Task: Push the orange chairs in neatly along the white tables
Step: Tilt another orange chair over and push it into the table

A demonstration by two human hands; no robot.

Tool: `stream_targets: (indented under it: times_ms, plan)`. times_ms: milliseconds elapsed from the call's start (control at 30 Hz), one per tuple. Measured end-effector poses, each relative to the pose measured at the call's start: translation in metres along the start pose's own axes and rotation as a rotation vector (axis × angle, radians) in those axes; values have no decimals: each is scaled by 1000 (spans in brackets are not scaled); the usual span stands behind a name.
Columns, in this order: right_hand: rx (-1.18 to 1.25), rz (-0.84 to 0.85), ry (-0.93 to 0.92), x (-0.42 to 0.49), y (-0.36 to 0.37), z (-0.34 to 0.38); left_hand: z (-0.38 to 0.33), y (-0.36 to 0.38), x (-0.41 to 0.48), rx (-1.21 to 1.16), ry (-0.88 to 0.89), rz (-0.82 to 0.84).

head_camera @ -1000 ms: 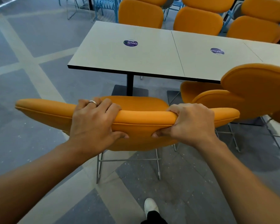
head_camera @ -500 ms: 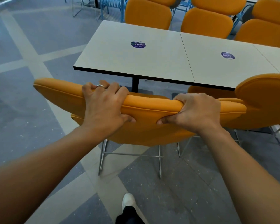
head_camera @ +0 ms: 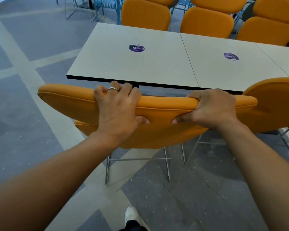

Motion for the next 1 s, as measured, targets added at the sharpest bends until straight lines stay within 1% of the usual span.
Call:
stream_targets:
  times_ms: [167, 333, 467, 600, 767, 1000]
  plan:
    - [24, 8, -20, -7, 1, -2, -6, 1, -4, 12, -3, 3]
    - [10, 0, -56, -28, 0, 2, -15, 1, -19, 6, -39, 62]
    - [25, 73, -85, -32, 1, 5, -19, -4, -24, -55, -103, 116]
    - [12, 115, -119, -33, 2, 4, -23, -6, -32, -82, -143, 135]
    - [4, 129, -130, -29, 4, 6, -21, -6, -33, -92, -175, 127]
    - [-2, 70, -86, -8, 2, 6, -8, -6, -14, -70, -89, 51]
Point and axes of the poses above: each hand's wrist, its own x-axis towards the middle knuckle, its own y-axis out of the palm, z = x × y, the point moved 10 cm from there along x, towards the middle knuckle, and after that the axes turned 8 degrees about -x, right-handed, at the moved point
